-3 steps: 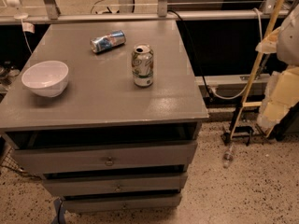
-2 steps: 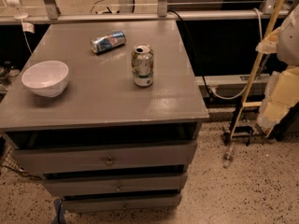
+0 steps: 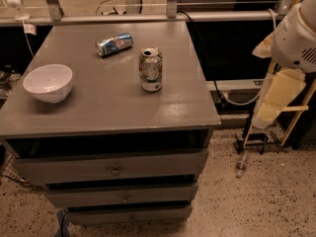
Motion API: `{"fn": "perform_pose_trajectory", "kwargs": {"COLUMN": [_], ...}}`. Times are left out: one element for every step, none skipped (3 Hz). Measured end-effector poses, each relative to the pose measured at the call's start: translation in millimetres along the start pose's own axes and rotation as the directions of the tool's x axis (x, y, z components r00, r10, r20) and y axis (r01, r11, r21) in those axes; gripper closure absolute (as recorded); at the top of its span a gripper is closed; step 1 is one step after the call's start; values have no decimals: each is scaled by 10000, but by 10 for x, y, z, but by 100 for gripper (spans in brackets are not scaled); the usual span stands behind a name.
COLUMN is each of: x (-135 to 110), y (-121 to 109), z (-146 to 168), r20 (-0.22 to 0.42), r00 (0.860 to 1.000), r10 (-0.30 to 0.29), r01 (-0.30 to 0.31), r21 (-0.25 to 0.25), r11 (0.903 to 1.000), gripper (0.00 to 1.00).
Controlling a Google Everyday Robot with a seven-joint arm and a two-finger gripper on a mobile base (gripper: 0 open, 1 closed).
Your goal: Place 7up can into white bowl
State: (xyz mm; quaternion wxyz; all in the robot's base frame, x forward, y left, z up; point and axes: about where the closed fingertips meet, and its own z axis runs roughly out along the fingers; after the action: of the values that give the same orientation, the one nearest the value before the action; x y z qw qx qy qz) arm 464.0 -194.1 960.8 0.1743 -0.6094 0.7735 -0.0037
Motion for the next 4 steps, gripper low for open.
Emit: {"fn": "perform_pose_trajectory", "kwargs": {"x": [-211,-565,-944,-1431], "y": [-248,-637,-915,-1120], "z": [117,286,503,880], "r20": [807,1916,3095,4448], "r00": [9963,9810,9488,8843], "r10": [299,301,637,1420], "r01": [-322,-398,-798,-1445], "r21": [274,471,397,-286], "r11": [9991,9981,9960,9891], "gripper": [0,0,0,0]}}
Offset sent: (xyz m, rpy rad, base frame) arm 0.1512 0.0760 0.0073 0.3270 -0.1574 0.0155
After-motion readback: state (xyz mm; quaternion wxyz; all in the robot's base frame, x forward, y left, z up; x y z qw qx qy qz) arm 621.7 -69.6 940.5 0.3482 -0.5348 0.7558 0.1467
